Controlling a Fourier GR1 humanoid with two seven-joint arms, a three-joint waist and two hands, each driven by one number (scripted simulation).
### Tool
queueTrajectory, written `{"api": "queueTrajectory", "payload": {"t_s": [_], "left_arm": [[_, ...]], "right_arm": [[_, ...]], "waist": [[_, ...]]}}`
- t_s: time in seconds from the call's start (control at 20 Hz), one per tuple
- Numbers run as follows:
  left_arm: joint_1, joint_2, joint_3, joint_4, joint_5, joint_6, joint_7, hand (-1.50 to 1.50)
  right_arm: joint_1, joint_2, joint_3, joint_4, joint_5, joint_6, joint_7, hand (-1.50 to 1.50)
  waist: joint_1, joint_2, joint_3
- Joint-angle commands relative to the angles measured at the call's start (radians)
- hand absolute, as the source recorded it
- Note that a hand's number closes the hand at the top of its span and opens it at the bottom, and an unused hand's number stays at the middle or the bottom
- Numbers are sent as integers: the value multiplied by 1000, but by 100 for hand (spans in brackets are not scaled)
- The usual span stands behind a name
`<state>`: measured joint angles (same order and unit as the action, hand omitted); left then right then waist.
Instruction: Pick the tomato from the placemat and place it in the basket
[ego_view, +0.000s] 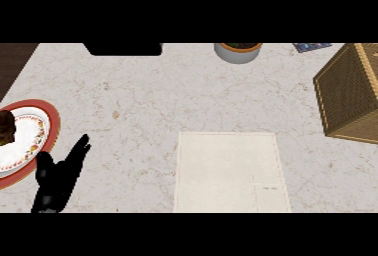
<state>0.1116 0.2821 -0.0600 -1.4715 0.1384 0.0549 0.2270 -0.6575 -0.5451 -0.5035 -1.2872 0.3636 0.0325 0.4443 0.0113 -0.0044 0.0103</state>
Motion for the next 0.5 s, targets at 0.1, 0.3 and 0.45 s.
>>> {"api": "queueTrajectory", "payload": {"t_s": [0.1, 0.3, 0.45], "left_arm": [[22, -49, -28, 93, -45, 25, 5, 0], [58, -35, -36, 25, -32, 5, 35, 0], [-2, -43, -28, 75, -43, 6, 32, 0]], "right_arm": [[30, -7, -29, 131, -35, -22, -148, 150], [67, -92, 3, 198, 141, -121, -104, 150], [46, -133, 51, 267, 150, -56, -175, 150]], "waist": [[-4, 8, -10], [8, 10, -10], [1, 10, -10]]}}
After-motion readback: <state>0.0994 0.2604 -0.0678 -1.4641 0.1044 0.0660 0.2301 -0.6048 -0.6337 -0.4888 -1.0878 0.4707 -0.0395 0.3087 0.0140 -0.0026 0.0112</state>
